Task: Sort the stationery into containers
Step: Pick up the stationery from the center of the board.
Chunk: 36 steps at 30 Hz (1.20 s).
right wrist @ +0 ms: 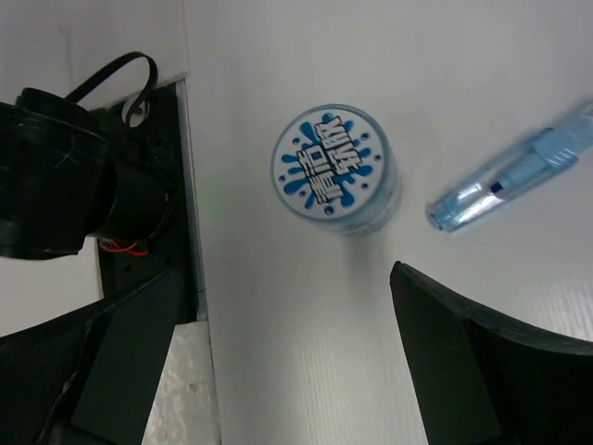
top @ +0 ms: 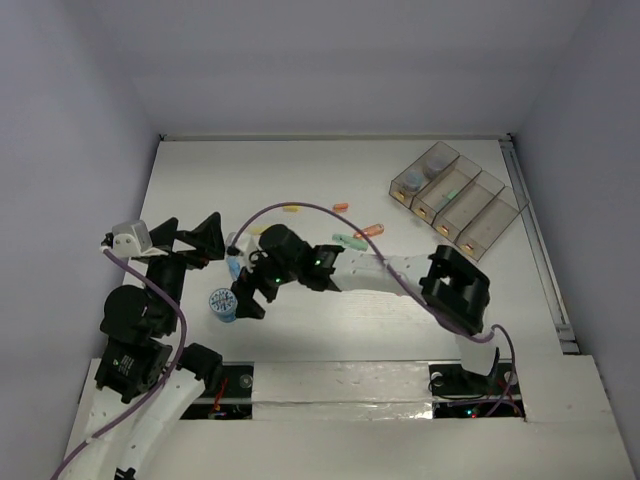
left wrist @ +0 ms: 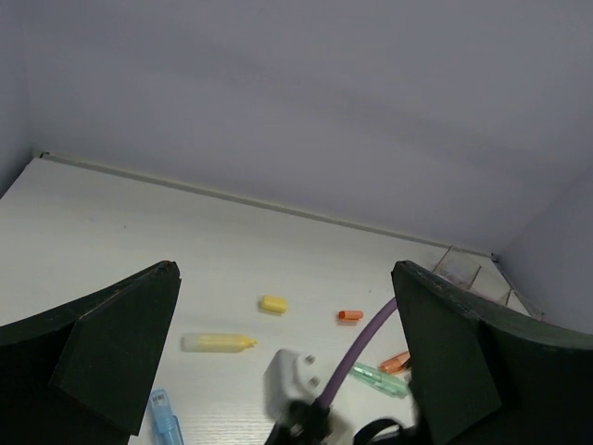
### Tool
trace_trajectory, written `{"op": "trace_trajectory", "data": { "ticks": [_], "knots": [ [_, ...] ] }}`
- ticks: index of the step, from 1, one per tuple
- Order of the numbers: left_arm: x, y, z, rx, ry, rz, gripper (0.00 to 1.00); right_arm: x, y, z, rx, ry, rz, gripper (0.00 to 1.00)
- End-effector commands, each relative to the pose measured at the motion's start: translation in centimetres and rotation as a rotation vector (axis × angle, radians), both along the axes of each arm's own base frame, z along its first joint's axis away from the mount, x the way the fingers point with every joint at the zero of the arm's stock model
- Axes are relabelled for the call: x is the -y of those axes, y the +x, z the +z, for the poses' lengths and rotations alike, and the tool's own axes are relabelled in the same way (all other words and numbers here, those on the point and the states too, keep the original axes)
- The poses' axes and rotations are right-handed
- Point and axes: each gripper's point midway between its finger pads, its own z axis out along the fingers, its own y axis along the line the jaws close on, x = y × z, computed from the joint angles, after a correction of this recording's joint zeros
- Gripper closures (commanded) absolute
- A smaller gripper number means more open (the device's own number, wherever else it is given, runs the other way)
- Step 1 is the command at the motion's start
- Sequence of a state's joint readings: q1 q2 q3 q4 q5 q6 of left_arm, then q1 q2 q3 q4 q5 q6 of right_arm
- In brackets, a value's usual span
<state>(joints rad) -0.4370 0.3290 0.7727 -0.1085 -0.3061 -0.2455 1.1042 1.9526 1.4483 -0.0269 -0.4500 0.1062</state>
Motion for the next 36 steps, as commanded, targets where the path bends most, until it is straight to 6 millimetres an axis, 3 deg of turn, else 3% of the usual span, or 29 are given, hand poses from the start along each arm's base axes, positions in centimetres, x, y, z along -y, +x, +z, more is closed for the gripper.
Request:
{"op": "trace_trajectory", "data": {
  "ticks": [1, 10, 14, 20, 33, 36],
  "knots": [
    [-1.2, -0.6, 0.9, 0.051, -0.021, 0.047, 0.01, -1.6, 0.2, -1.7, 0.110, -0.102, -0.012, 0.00],
    [-1.1, -1.3, 0.9, 0.094, -0.031, 0.026, 0.01, -5.2, 1.7, -5.6, 0.189, -0.163, -0.045, 0.00],
    [-0.6, -1.0, 0.5, 0.084, -0.026, 0.005, 0.01, -6.6, 1.5, -6.2, 0.188, -0.121, -0.046, 0.01],
    [-0.1, -0.8, 0.1, 0.071, -0.022, -0.014, 0.01, -7.9, 2.0, -6.0, 0.173, -0.062, -0.088, 0.05],
    [0.3, -0.7, -0.1, 0.063, -0.015, -0.031, 0.01, -8.9, 1.1, -4.7, 0.158, 0.006, -0.071, 0.04],
    [0.4, -0.7, -0.1, 0.064, -0.015, -0.039, 0.01, -9.2, 0.7, -4.3, 0.160, 0.033, -0.074, 0.14]
  ]
}}
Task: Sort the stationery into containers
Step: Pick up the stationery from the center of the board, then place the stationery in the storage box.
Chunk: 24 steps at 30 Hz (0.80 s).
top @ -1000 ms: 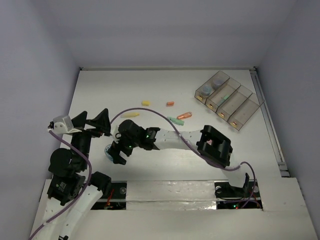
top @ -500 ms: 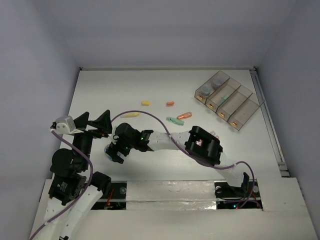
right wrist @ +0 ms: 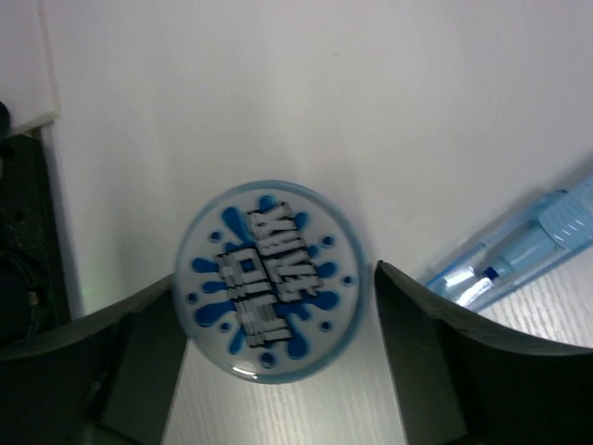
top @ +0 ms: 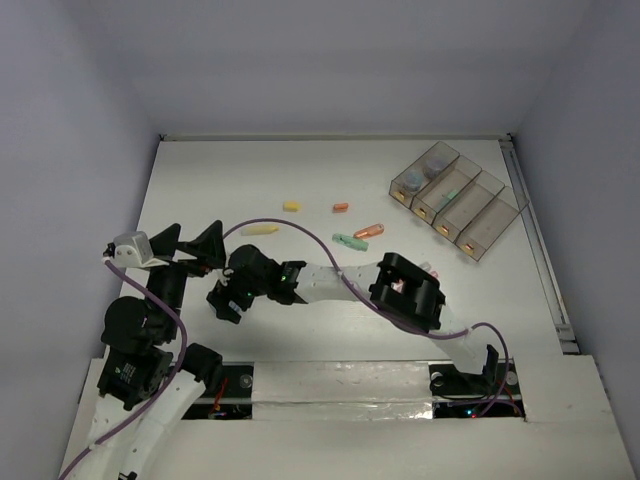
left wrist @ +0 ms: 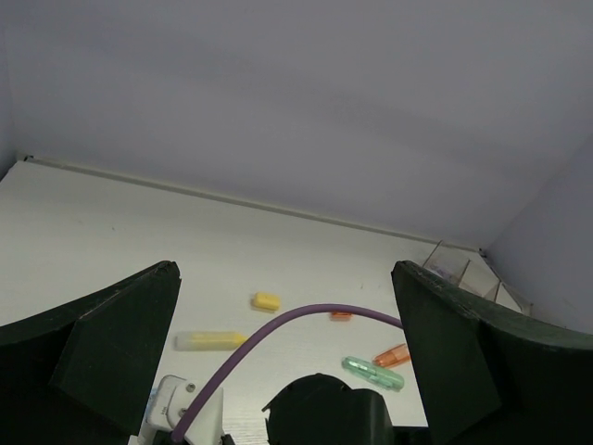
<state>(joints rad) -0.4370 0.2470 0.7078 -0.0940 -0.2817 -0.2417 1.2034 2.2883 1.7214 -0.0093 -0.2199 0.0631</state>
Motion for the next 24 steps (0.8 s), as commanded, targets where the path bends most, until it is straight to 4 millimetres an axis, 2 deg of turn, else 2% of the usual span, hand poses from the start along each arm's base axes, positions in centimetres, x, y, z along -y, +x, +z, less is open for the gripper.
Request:
{"op": "trace_trajectory", "data": {
  "ticks": [1, 3, 4, 6, 8, 11, 12, 13, 14, 15, 16, 17, 18, 19, 21, 22, 24],
  "knots": [
    [0.5, 0.3, 0.8, 0.030, -0.009, -0.018, 0.01, -2.3, -0.4, 3.8, 0.033, 0.142, 0.003, 0.23],
    [0.4, 0.4, 0.8, 0.030, -0.008, -0.011, 0.01, -2.3, -0.4, 4.1, 0.032, 0.152, -0.006, 0.35],
    [0.4, 0.4, 0.8, 0.029, -0.007, -0.014, 0.01, -2.3, -0.4, 4.5, 0.028, 0.164, -0.010, 0.46],
    [0.4, 0.4, 0.8, 0.029, -0.006, -0.016, 0.01, -2.1, -0.6, 5.8, 0.027, 0.189, -0.012, 0.54],
    [0.5, 0.4, 0.7, 0.026, -0.006, -0.018, 0.01, -2.0, -0.7, 7.8, 0.026, 0.246, -0.021, 0.59],
    [0.5, 0.3, 0.7, 0.028, -0.008, -0.019, 0.01, -0.8, -0.4, 12.4, 0.056, 0.341, -0.071, 0.63],
    [0.5, 0.3, 0.8, 0.031, -0.008, -0.019, 0.01, -0.3, -0.1, 13.7, 0.071, 0.364, -0.094, 0.64],
    [0.5, 0.3, 0.8, 0.031, -0.008, -0.019, 0.01, 0.8, 0.4, 16.0, 0.102, 0.404, -0.140, 0.65],
    [0.5, 0.3, 0.8, 0.031, -0.009, -0.021, 0.01, 1.6, 1.2, 17.1, 0.115, 0.422, -0.173, 0.66],
    [0.5, 0.2, 0.8, 0.033, -0.008, -0.022, 0.01, 2.8, 2.5, 18.0, 0.126, 0.439, -0.217, 0.66],
    [0.5, 0.2, 0.8, 0.034, -0.009, -0.024, 0.01, 4.7, 3.3, 19.9, 0.144, 0.480, -0.264, 0.67],
    [0.5, 0.1, 0.9, 0.035, -0.010, -0.025, 0.01, 5.8, 3.9, 20.6, 0.145, 0.500, -0.289, 0.68],
    [0.5, 0.1, 0.9, 0.035, -0.011, -0.027, 0.01, 7.9, 6.5, 21.2, 0.169, 0.515, -0.372, 0.69],
    [0.6, 0.0, 0.9, 0.039, -0.010, -0.030, 0.01, 9.8, 8.3, 21.9, 0.190, 0.529, -0.451, 0.70],
    [0.8, 0.0, 0.8, 0.038, -0.010, -0.041, 0.01, 14.4, 10.8, 22.4, 0.196, 0.526, -0.573, 0.72],
    [0.8, 0.0, 0.8, 0.037, -0.008, -0.045, 0.01, 18.1, 14.4, 22.2, 0.219, 0.507, -0.704, 0.72],
    [1.1, -0.1, 0.9, 0.039, -0.005, -0.062, 0.01, 23.9, 16.7, 22.2, 0.235, 0.501, -0.852, 0.73]
  ]
}}
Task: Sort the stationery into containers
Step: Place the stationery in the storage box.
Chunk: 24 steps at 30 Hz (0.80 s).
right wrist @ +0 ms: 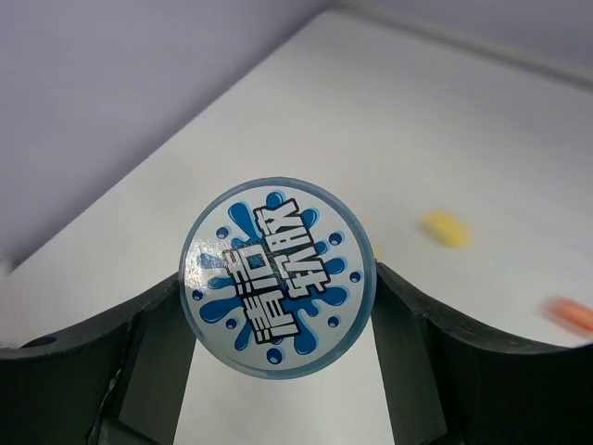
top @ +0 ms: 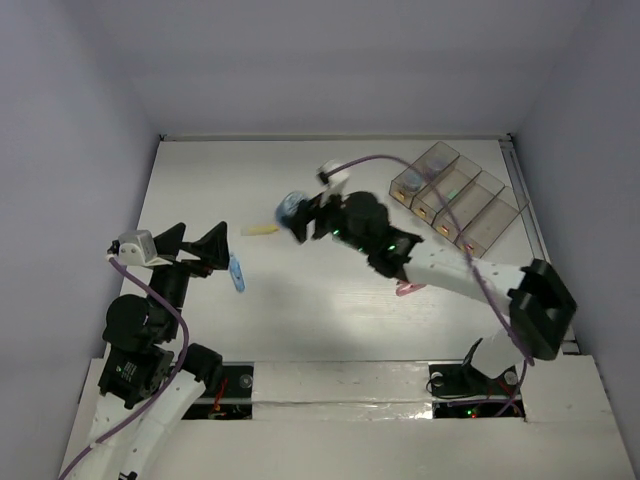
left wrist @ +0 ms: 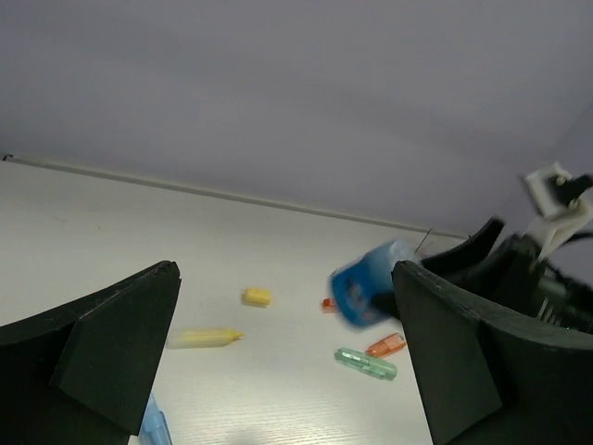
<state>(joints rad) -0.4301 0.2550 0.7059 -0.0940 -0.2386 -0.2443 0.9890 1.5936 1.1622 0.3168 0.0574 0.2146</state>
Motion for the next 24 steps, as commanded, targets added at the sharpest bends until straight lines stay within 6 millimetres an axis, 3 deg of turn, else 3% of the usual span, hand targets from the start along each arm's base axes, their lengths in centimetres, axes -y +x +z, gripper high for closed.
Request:
{"op": "trace_trajectory", "data": {
  "ticks": [1, 4, 5, 7, 8, 11, 12, 19, 24],
  "knots": [
    [0.6, -0.3, 1.1, 0.047, -0.017, -0.039, 0.01, 13.3, 9.6, 2.1, 0.010, 0.088, -0.476, 0.72],
    [1.0, -0.6, 1.3, 0.058, -0.014, -0.064, 0.01, 23.2, 11.6, 2.1, -0.001, 0.107, -0.743, 0.73],
    [1.2, -0.7, 1.4, 0.064, -0.013, -0.079, 0.01, 28.0, 12.7, 2.1, 0.001, 0.130, -0.870, 0.74],
    [1.2, -1.1, 1.7, 0.079, -0.017, -0.090, 0.01, 33.6, 12.3, 2.1, 0.010, 0.150, -1.007, 0.74],
    [1.3, -1.3, 1.8, 0.086, -0.016, -0.096, 0.01, 37.8, 12.8, 1.9, 0.003, 0.166, -1.109, 0.74],
    [1.4, -1.7, 2.1, 0.101, -0.021, -0.111, 0.01, 42.9, 13.3, 0.9, -0.040, 0.151, -1.226, 0.74],
    [1.6, -1.8, 2.0, 0.101, -0.021, -0.121, 0.01, 45.4, 13.5, 0.6, -0.049, 0.145, -1.282, 0.74],
    [2.0, -2.7, 2.4, 0.122, -0.027, -0.159, 0.01, 51.1, 17.0, -1.4, -0.133, 0.044, -1.397, 0.75],
    [1.9, -3.3, 2.7, 0.137, -0.036, -0.169, 0.01, 52.7, 20.2, -3.1, -0.196, -0.064, -1.403, 0.74]
  ]
}}
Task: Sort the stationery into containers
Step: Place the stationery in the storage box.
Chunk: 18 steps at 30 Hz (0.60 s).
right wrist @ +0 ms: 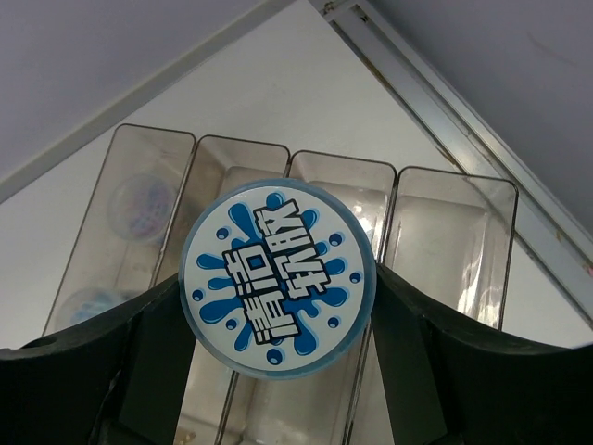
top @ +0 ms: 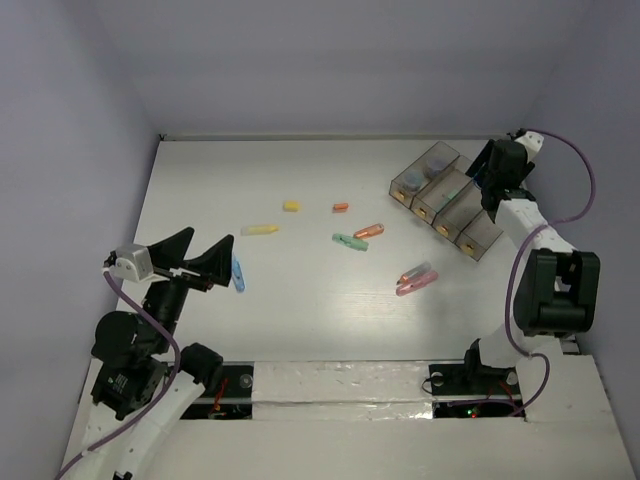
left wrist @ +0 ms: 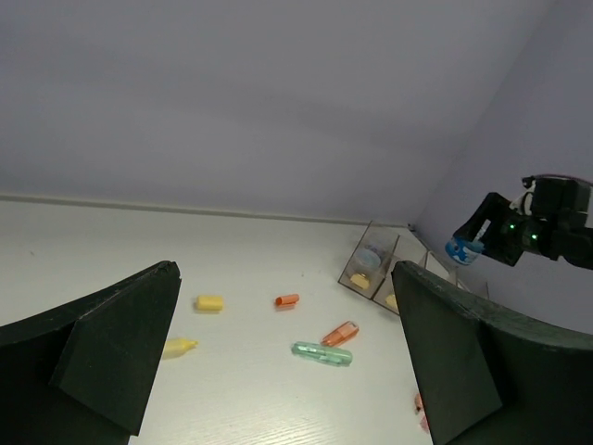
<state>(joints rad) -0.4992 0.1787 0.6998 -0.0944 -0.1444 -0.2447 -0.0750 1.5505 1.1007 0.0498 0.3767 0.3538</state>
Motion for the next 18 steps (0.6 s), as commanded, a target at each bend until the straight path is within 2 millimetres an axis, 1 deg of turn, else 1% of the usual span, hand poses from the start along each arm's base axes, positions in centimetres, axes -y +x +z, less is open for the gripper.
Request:
{"op": "trace_trajectory", "data": {
  "ticks": [1, 2, 4, 5, 7, 10, 12, 13, 14, 18],
  "knots": [
    [-0.1, -0.9, 1.6, 0.063, -0.033, -0.020, 0.01, 1.1, 2.3, 3.0, 0.031, -0.046, -0.004, 0.74],
    [0.1, -1.0, 1.6, 0.063, -0.034, -0.028, 0.01, 1.7, 2.5, 2.8, 0.021, -0.048, -0.015, 0.74],
    [0.0, -1.0, 1.6, 0.064, -0.034, -0.026, 0.01, 1.7, 3.4, 2.1, 0.004, -0.043, -0.005, 0.73],
    [0.2, -1.1, 1.7, 0.066, -0.035, -0.040, 0.01, 2.2, 3.6, 1.9, 0.000, -0.039, -0.015, 0.73],
    [0.4, -1.1, 1.7, 0.064, -0.034, -0.046, 0.01, 2.2, 4.5, 1.2, -0.011, -0.035, -0.008, 0.73],
    [0.3, -1.1, 1.6, 0.063, -0.031, -0.040, 0.01, 2.8, 4.7, -0.5, -0.067, -0.033, -0.024, 0.73],
    [0.3, -1.1, 1.6, 0.063, -0.030, -0.040, 0.01, 2.9, 4.9, -1.1, -0.080, -0.029, -0.027, 0.73],
    [0.2, -1.1, 1.7, 0.064, -0.033, -0.039, 0.01, 3.4, 4.8, -1.4, -0.083, -0.026, -0.039, 0.73],
    [0.2, -1.1, 1.7, 0.064, -0.033, -0.039, 0.01, 3.3, 4.8, -2.0, -0.091, -0.016, -0.036, 0.73],
    [0.4, -1.2, 1.7, 0.065, -0.030, -0.048, 0.01, 3.1, 4.9, -3.5, -0.111, 0.006, -0.035, 0.73]
  ]
}}
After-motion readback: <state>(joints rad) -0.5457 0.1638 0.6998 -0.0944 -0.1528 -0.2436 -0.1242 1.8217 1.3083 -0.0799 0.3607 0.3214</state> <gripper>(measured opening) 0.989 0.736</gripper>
